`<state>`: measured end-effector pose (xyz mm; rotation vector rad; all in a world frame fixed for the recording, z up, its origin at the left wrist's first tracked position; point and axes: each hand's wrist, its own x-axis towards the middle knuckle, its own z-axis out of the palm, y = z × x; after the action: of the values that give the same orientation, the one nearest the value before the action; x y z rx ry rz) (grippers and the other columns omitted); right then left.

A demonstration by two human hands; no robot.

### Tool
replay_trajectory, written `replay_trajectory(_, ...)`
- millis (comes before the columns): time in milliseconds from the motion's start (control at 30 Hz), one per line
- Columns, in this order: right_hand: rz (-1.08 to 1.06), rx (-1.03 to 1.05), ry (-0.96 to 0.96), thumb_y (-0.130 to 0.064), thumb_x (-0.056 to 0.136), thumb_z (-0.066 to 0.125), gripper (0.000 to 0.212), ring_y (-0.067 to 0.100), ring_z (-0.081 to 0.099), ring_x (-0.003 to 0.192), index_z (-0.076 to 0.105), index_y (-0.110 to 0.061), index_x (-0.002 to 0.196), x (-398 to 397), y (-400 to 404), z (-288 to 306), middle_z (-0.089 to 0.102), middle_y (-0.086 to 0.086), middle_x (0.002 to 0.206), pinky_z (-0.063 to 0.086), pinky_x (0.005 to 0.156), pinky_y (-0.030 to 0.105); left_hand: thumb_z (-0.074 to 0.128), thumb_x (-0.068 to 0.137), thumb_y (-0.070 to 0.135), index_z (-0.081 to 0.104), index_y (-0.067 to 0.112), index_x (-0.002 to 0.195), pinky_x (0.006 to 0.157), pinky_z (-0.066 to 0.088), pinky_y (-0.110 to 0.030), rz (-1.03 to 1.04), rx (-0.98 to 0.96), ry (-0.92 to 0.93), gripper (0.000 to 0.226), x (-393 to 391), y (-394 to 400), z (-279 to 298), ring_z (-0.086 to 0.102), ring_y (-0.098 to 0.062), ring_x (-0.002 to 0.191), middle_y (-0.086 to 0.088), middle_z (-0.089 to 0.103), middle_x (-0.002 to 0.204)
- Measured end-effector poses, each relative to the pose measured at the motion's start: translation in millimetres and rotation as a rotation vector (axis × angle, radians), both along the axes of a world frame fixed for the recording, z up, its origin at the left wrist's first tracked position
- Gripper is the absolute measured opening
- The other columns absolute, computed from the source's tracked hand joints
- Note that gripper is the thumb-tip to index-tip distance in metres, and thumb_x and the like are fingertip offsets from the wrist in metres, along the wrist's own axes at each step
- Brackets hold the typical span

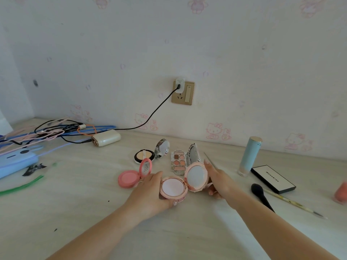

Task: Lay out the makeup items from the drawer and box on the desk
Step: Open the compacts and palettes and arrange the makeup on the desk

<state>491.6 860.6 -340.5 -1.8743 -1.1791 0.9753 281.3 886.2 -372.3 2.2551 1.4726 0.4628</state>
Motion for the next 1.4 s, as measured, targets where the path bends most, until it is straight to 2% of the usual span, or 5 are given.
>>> replay_trajectory(167,-0.021,0.029,0.019,-0.058,0.095,0.025,0.051,0.013,0.048,0.050,0.061,-0.023,0.096,9,-5,3,0.069,-0.002,0.086,0.032,0.046,0.022,0.066,0.079,0.048,0.020,0.027,0.146,0.104,0.031,-0.029,-0.034,0.053,-0.057,0.083,2,-7,13,0.032,-0.019,0.136,0.004,0.029,0.150)
replay_trajectory(700,-0.133,0.424,-0.062,-0.037,0.088,0.059,0.004,0.012,0.060,0.078,0.062,-0.036,0.091,90,-52,20,0.068,-0.005,0.090,0.048,0.071,0.029,0.067,0.084,0.033,0.033,0.026,0.141,0.103,0.027,-0.015,-0.299,0.268,-0.378,0.067,115,-23,46,0.035,-0.002,0.131,0.012,0.040,0.137)
replay_trajectory(1000,-0.254,0.568,-0.090,-0.017,0.085,0.067,0.045,0.003,0.052,0.109,0.050,-0.024,0.127,140,-25,25,0.054,-0.011,0.118,0.040,0.081,0.011,0.069,0.083,0.021,0.024,0.020,0.147,0.113,0.032,-0.038,-0.181,-0.094,-0.696,0.079,224,8,44,0.035,-0.010,0.137,0.002,0.038,0.149)
replay_trajectory(1200,-0.180,0.475,-0.041,-0.023,0.085,0.067,0.046,0.004,0.055,0.111,0.051,-0.026,0.128,147,2,23,0.061,-0.012,0.116,0.041,0.090,0.019,0.062,0.086,0.022,0.055,0.022,0.119,0.078,0.042,-0.015,-0.100,-0.125,-0.714,0.034,259,21,39,0.058,-0.010,0.109,0.021,0.058,0.098)
replay_trajectory(1400,-0.177,0.488,-0.016,-0.014,0.082,0.069,0.040,0.002,0.060,0.101,0.055,-0.029,0.116,147,12,20,0.063,-0.020,0.098,0.045,0.080,0.012,0.060,0.083,0.027,0.059,0.028,0.101,0.081,0.050,-0.026,-0.022,-0.144,-0.768,0.018,270,25,28,0.064,-0.013,0.092,0.010,0.068,0.095)
